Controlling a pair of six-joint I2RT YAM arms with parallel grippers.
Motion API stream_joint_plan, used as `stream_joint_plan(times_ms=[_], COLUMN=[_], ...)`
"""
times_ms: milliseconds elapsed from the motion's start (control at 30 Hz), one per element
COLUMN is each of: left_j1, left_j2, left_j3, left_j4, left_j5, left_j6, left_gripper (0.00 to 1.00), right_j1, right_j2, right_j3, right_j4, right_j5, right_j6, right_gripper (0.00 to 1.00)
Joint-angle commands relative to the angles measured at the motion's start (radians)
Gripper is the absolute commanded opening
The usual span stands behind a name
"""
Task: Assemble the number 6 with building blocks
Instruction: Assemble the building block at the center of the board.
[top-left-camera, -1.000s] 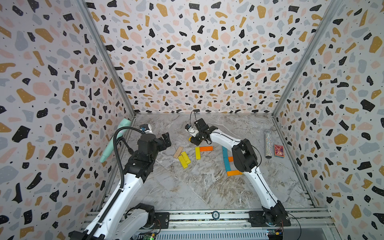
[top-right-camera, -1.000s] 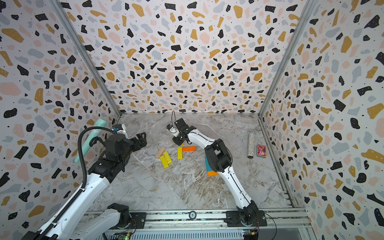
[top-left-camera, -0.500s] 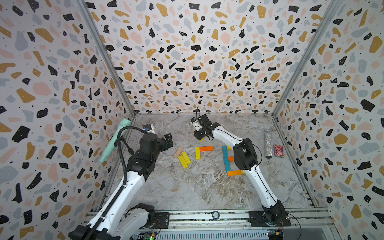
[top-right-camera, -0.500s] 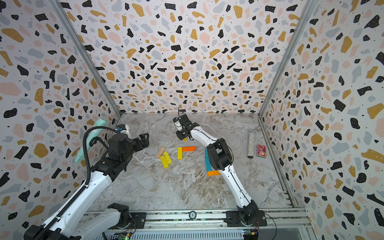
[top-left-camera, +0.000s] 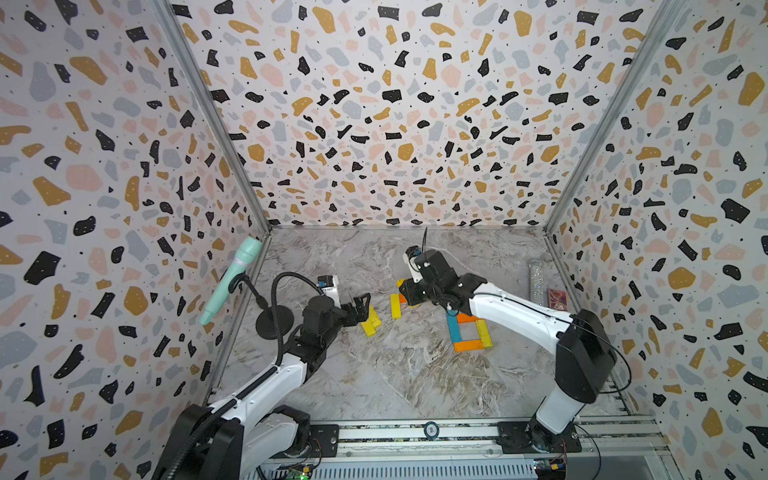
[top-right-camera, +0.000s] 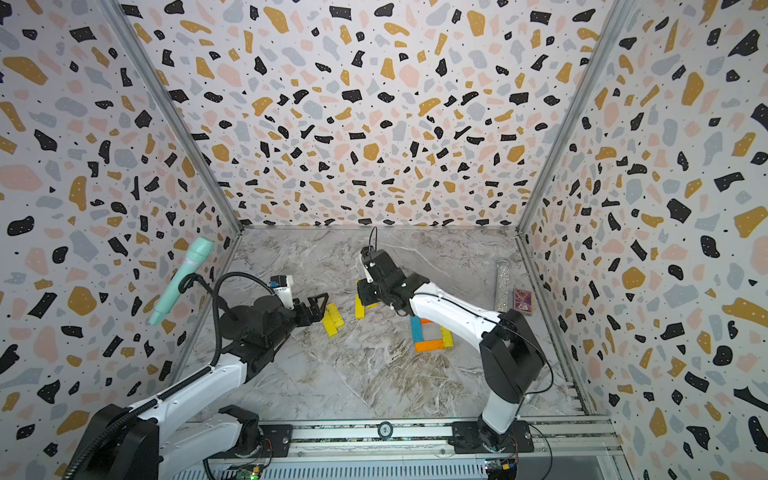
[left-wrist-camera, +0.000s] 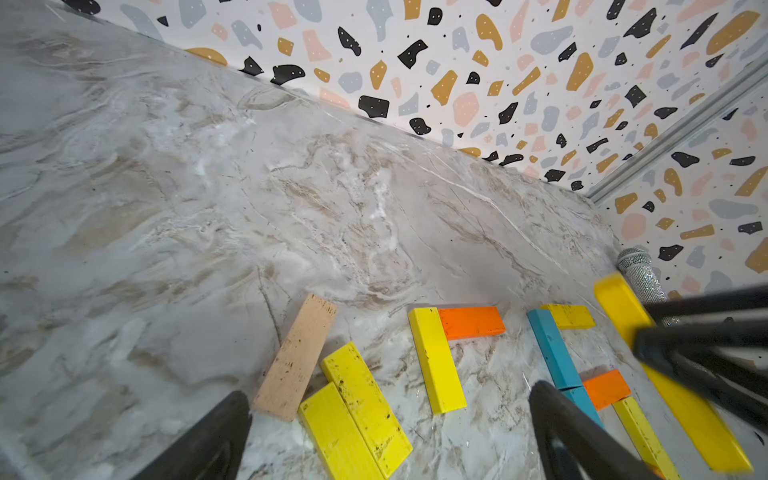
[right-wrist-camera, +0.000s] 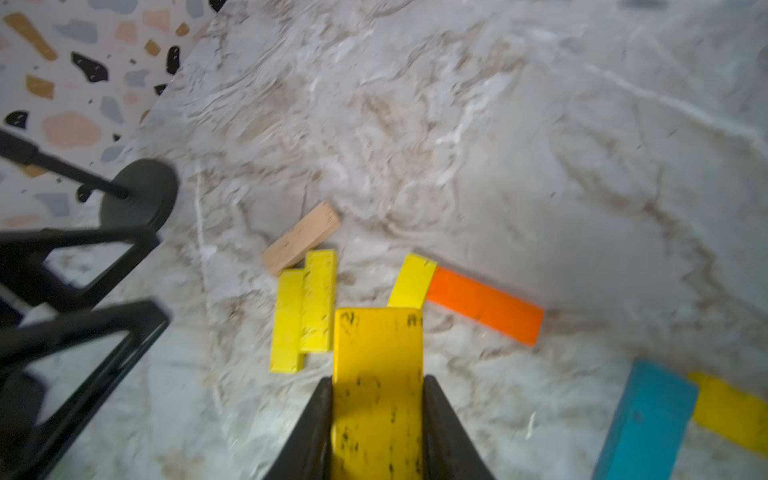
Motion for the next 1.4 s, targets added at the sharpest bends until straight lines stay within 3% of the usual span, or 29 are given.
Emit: stream_joint_plan(times_ms=[0,233,700,800,900,1133,1267,1367], left_j1=[0.002,0.002,0.002,0.002,0.003,0.003,0.002,0.001], left_j2=[-0.04,-0.055,-0.072,-0.072,-0.064,-0.017,0.028,0.063], left_j3=[-0.058,-0.126,-0.138,-0.136,-0.13,-0.103,-0.07,-0.033], left_j4=[0.145,0.164,0.161,0.161,0.156,0.144,0.132,0.093], left_j5=[-0.068,-0.103,-0.13,-0.123,-0.117,-0.063,0.035,0.104], left_j6=[0.057,0.038,0.047,0.044,0.045,0.049,0.062,0.058], left_gripper=[0.99,0.99,0.99,0.99,0.99,0.99,0.99,0.87], right_j1=[0.056,0.137,0.144,0.146,0.149,0.152,0.145,0.133], right_j2=[-0.01,0.045,0.18,0.2,0.204,0.132,0.017,-0.055], right_j3=[-0.13,-0.191,-0.137,-0.131,-0.13,-0.163,-0.248,-0.324], right_j4=[0.07,0.103,0.15,0.155,0.16,0.192,0.209,0.187], right_j5=[0.09,0.159,0.14,0.128,0.116,0.084,0.018,-0.021], right_j6=[0.187,0.271,0.299,0.305,0.303,0.288,0.249,0.218], right_gripper=[0.19,0.21,0.24,0.29,0.42,0.62,0.59,0.53])
